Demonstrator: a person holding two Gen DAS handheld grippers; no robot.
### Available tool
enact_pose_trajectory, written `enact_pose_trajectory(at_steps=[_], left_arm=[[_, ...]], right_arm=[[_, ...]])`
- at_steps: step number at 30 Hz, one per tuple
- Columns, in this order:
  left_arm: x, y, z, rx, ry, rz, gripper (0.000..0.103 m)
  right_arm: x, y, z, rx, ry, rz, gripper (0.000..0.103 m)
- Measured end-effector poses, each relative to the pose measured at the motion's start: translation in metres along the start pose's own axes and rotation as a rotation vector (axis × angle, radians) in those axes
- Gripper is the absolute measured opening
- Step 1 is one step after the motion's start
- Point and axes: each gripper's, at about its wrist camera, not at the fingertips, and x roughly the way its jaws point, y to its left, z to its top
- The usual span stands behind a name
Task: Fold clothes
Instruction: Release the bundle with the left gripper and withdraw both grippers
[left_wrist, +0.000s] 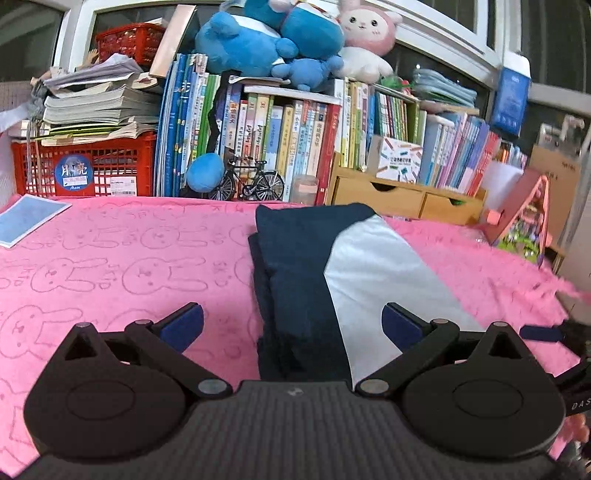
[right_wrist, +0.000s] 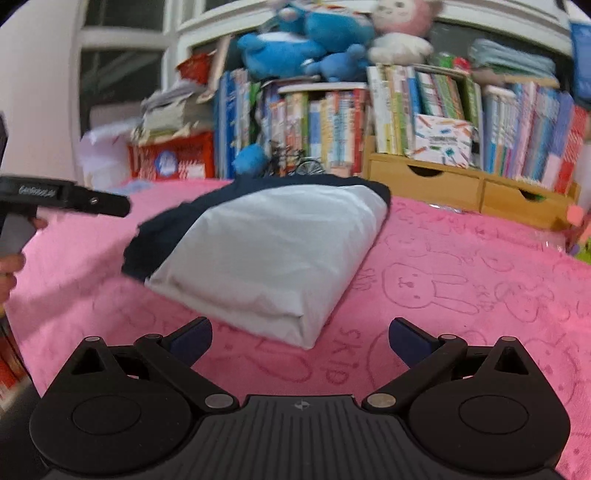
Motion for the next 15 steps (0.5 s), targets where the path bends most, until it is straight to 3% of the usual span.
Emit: enact_pose_trajectory(at_steps=[3,6,9,12,15], left_arm=[[0.002,0.014,0.005,-0.074,0.03,-0.099,0.103],[0.017,0.032,0.012,-0.203,0.118,-0.242,0.103],[0.043,0.055,0.02,-0.328,0.201,-0.328,0.103],[0.063,0.072,0.019,-0.441,0.252,-0.396,0.103],[0.071,0.08,0.01,-0.486,0.286,-0.412,0.103]], right_arm=[[0.003,-0.017,0.0,0.09,0.013,0.003,0.103],[0.008,-0.033,0.001,0.162,0.034,0.04,0.103],[0.01,-0.054,0.013,0.263,0.047,0.107,0.103],[0.02,-0.079,0.024,0.415,0.09,0.236,0.103],[0.039,-0.097,0.023,0.582,0.157,0.372,0.103]])
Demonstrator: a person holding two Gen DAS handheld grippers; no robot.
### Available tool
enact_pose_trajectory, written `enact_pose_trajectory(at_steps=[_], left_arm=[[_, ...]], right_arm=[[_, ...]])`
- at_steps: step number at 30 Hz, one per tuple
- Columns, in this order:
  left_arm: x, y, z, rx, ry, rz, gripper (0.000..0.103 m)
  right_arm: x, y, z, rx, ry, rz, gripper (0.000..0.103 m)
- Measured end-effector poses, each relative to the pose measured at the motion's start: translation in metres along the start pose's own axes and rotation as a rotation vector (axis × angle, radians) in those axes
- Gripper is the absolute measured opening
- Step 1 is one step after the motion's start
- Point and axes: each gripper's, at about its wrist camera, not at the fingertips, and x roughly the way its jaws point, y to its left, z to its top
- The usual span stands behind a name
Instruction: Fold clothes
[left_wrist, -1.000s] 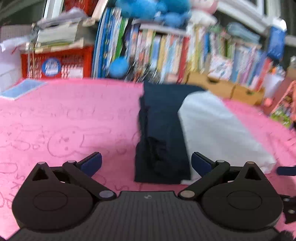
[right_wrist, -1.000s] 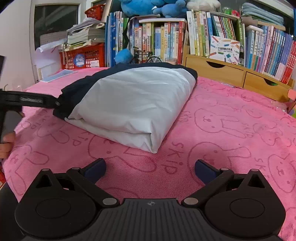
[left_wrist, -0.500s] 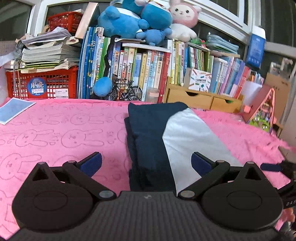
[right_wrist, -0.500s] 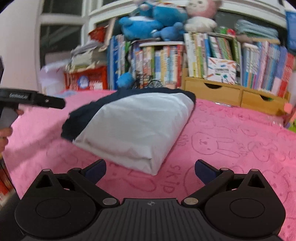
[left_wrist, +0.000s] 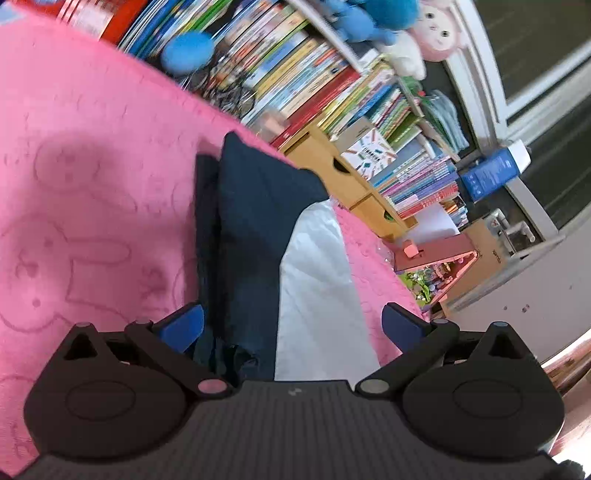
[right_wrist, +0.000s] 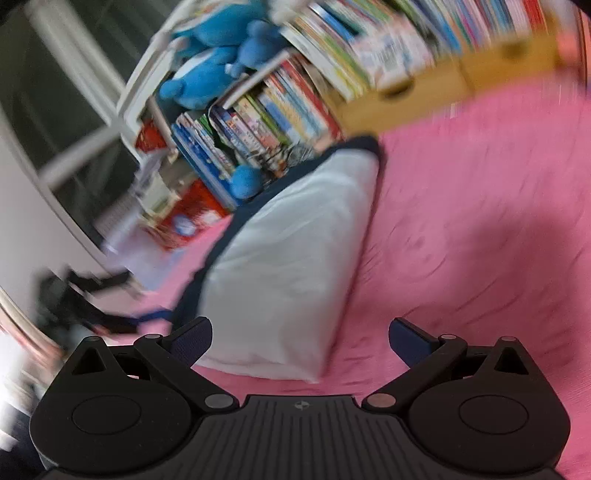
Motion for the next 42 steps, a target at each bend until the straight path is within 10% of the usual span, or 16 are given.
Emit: enact_pose_trajectory(at_steps=[8,32,35,37,42], left_arm=[[0.006,0.022,-0.009,-0.038,0.038,0.014,0.103],[0.009,0.029,-0.013,-0.018,0.001,-0.029,0.103],[0.006,0.034,-0.011,-0.057,-0.002,-0.058,0.103],[0.004,0.04,-0.009,-0.1,-0.014,-0.09,0.103],[0.006,0.051,-0.002,-0.206,-0.032,-0.163,0.103]], right_arm=[[0.037,-0.004,0.013,0.128,0.094,0.104,0.102],[0.08,0.02,0.017,0.247,0.204,0.051,0.103],[0.085,0.027,0.02,0.268,0.201,-0.003,0.077],[0.08,0.027,0.021,0.287,0.192,-0.023,0.041],[0.062,0.02,0.03,0.386,0.133,0.088,0.034]])
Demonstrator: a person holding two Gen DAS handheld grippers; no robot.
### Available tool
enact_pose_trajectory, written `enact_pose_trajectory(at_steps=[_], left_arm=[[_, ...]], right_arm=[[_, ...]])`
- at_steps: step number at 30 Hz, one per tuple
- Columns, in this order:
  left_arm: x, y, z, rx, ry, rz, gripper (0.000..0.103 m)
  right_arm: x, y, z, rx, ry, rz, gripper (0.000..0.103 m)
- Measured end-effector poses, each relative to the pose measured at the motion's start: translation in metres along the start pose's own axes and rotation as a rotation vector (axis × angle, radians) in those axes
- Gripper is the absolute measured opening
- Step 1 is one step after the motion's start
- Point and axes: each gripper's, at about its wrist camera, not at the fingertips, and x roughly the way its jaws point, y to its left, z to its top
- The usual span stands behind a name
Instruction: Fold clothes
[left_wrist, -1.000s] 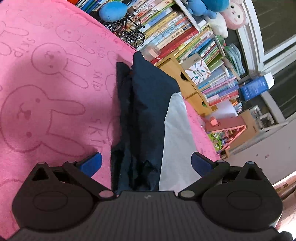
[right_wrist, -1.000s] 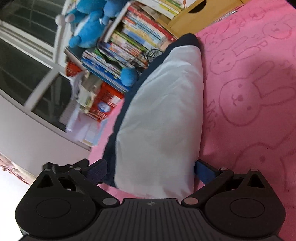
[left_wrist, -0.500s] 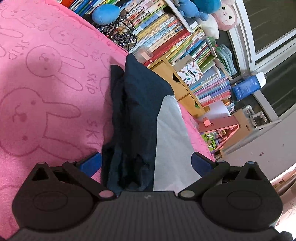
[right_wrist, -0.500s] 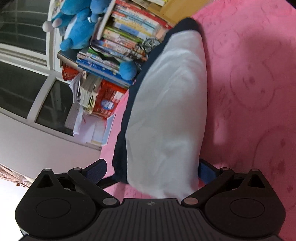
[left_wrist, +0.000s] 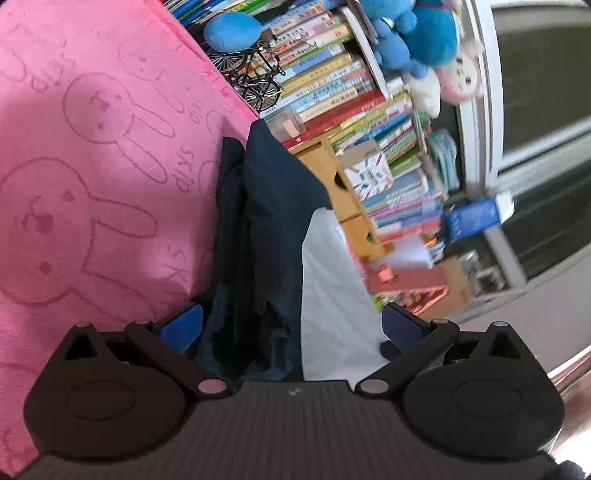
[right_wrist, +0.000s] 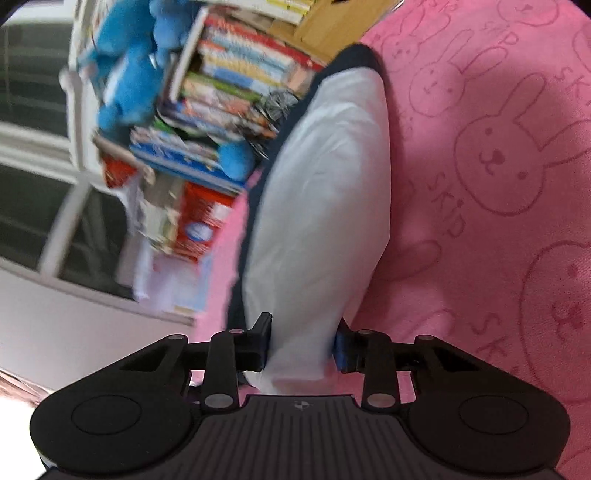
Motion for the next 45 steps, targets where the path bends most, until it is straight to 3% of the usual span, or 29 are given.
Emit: enact_pose_trajectory(at_steps=[8,11,14,19,21,22,23,27,30,35,38,39,40,41,45], left_arm=[[0.006,0.001,0.005,-0.033,0.01,-0.012,0.103],[0.007,0.0,0.004,-0.025,0.012,-0.003,0.103],[0.008,-0.003,0.002,0.009,0.02,0.017,0.103],[0.007,-0.004,-0.001,0.053,0.035,0.027,0.103],[0.006,-0.004,-0.002,0.061,0.035,0.021,0.103],[0.006,-0.003,-0.003,0.062,0.034,0.019,0.103],[0.005,-0.003,-0.003,0.059,0.032,0.018,0.103],[-0.001,-0.003,-0.003,0.032,0.018,0.01,0.103],[-0.012,-0.002,-0.005,0.017,0.012,-0.029,0.103],[-0.035,0.001,-0.004,-0.005,-0.033,-0.075,0.103],[-0.046,0.007,0.0,-0.038,-0.054,-0.11,0.103],[-0.048,0.008,0.001,-0.05,-0.055,-0.116,0.103],[-0.048,0.01,0.002,-0.058,-0.053,-0.122,0.103],[-0.048,0.011,0.003,-0.065,-0.051,-0.129,0.103],[-0.043,0.015,0.005,-0.103,-0.027,-0.183,0.103]], right_arm=[[-0.005,0.017,0.02,0.034,-0.023,0.11,0.034],[-0.002,0.022,0.02,-0.027,-0.027,0.075,0.036],[0.002,0.03,0.005,-0.206,-0.03,-0.072,0.044],[0.01,0.072,-0.067,-0.798,-0.154,-0.46,0.064],[0.014,0.085,-0.104,-1.069,-0.193,-0.572,0.088],[0.018,0.089,-0.126,-1.229,-0.203,-0.61,0.095],[0.024,0.091,-0.147,-1.376,-0.199,-0.634,0.096],[0.058,0.093,-0.206,-1.737,-0.131,-0.665,0.097],[0.095,0.094,-0.215,-1.791,-0.081,-0.654,0.097],[0.143,0.109,-0.198,-1.7,-0.112,-0.603,0.097],[0.164,0.113,-0.189,-1.676,-0.143,-0.592,0.094],[0.166,0.116,-0.187,-1.663,-0.134,-0.595,0.08],[0.169,0.118,-0.184,-1.65,-0.125,-0.597,0.05],[0.171,0.118,-0.183,-1.636,-0.124,-0.615,0.04],[0.162,0.115,-0.179,-1.602,-0.198,-0.608,0.024]])
